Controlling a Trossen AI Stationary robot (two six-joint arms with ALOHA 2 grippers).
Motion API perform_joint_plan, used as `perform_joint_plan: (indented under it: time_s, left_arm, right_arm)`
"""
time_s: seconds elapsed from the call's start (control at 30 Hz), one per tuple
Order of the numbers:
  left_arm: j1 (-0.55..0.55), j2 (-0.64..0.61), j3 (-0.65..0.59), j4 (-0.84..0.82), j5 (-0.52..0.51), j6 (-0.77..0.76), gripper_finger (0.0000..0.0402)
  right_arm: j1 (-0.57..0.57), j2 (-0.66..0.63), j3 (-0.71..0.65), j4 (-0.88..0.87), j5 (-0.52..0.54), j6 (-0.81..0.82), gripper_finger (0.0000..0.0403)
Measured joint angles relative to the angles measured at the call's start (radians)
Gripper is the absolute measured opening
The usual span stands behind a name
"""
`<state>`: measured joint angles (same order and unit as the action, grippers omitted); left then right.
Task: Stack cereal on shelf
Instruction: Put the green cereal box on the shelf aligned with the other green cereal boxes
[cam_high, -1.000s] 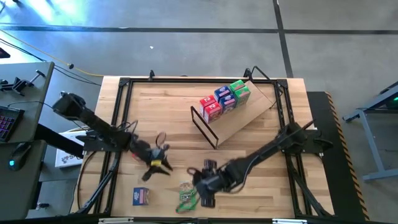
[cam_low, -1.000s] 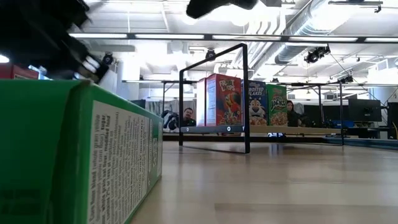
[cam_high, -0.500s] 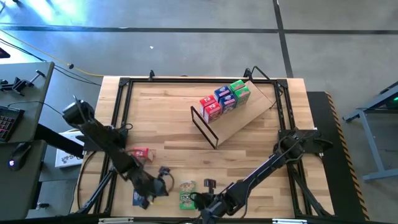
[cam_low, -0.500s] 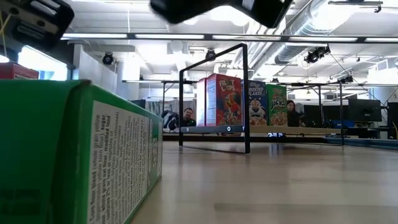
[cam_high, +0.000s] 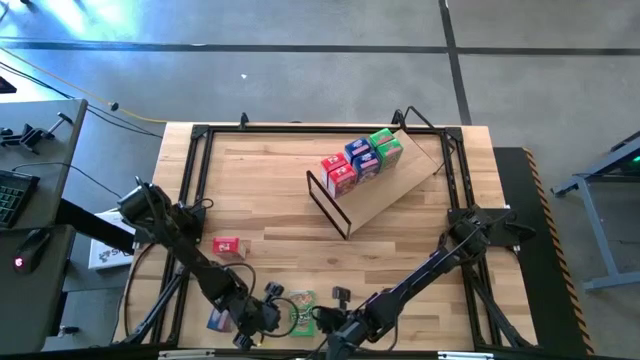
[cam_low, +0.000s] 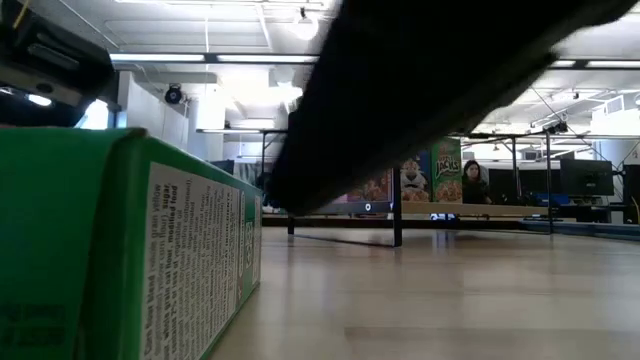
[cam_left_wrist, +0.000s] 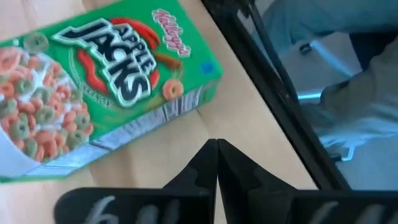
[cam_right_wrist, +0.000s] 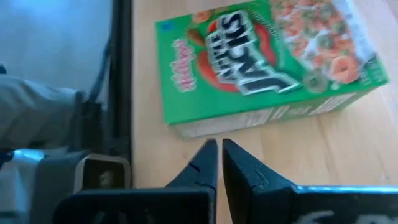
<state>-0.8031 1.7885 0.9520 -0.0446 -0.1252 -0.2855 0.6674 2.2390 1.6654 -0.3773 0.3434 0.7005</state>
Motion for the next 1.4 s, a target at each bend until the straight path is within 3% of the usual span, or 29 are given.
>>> perform_joint_plan:
  time_s: [0.43, 0.73, 1.2, 1.4]
  left_arm:
    - [0.019, 0.007, -0.002, 0.054, -0.011, -0.028, 0.0]
    - [0.019, 0.073, -0.004, 0.13, 0.012, -0.045, 0.0]
    - [0.019, 0.072, -0.003, 0.167, 0.013, -0.037, 0.0]
    - [0.018, 0.067, -0.003, 0.174, 0.025, -0.044, 0.0]
  right_arm:
    - [-0.054, 0.001, -0.033, 0.085, -0.065, -0.095, 0.0002]
    - [-0.037, 0.001, -0.033, 0.135, -0.089, -0.089, 0.0002]
    - [-0.039, 0.047, -0.033, 0.198, -0.139, -0.08, 0.0002]
    - [-0.028, 0.047, -0.033, 0.252, -0.099, -0.08, 0.0002]
